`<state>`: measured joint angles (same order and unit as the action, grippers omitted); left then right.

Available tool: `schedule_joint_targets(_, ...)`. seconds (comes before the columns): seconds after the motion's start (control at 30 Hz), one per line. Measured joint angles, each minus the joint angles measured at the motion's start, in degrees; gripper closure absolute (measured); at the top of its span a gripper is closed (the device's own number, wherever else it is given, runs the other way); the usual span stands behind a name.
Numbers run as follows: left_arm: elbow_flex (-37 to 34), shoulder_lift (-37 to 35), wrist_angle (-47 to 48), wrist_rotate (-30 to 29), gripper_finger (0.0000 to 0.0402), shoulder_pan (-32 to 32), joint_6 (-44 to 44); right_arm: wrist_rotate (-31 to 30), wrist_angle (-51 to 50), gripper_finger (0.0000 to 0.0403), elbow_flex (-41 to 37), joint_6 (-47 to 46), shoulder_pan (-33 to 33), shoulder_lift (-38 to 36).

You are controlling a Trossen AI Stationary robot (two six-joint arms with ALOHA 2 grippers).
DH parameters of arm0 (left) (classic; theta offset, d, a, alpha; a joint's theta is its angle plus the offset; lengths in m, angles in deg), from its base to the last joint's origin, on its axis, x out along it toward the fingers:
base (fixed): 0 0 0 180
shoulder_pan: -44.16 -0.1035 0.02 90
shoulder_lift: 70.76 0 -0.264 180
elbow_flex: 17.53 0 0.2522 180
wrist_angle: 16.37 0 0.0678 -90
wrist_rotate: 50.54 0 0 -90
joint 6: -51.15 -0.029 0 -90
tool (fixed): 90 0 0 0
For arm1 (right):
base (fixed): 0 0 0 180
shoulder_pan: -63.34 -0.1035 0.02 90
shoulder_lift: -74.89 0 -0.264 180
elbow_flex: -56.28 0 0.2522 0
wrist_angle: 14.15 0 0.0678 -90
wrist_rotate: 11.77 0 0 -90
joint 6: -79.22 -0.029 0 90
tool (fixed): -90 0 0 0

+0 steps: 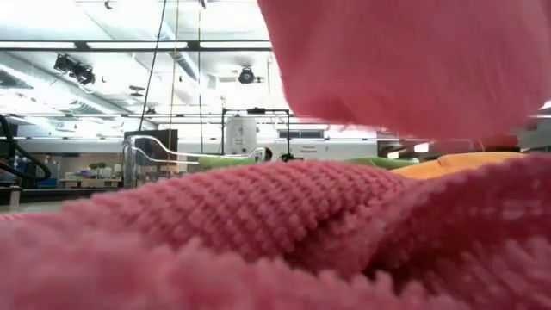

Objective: Fold microfiber towels
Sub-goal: Fold the left pink microfiber towel

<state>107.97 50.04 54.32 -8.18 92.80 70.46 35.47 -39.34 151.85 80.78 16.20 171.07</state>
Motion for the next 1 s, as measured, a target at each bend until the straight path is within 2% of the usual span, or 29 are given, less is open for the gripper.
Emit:
schedule_joint_targets(0.27, -0.02, -3.05, -4.93, -3.14, 0.0200, 0.15, 0.52, 0.06, -5.42, 0.0383, 6.42, -0.89, -0.82, -0.19)
schedule_joint_targets(0.43, -0.02, -3.62, -7.39, -7.81, 0.0170, 0.29, 1.07, 0.08, -5.45, 0.0383, 8.64, -0.90, -1.51, -0.19)
schedule_joint_targets(0.53, -0.04, -3.59, -7.62, -9.57, 0.0168, 0.03, 1.11, -0.08, -5.52, 0.0383, 9.94, -0.89, -1.85, -0.17)
schedule_joint_targets(0.7, -0.07, -3.83, -8.99, -14.80, 0.0186, 0.14, 0.21, -0.24, -5.80, 0.0383, 11.33, -0.89, -2.42, -0.13)
schedule_joint_targets(1.0, -0.07, -5.17, -6.83, -15.84, 0.0213, -0.42, -2.01, -0.62, -10.01, 0.0383, 14.70, 0.09, -3.79, -0.12)
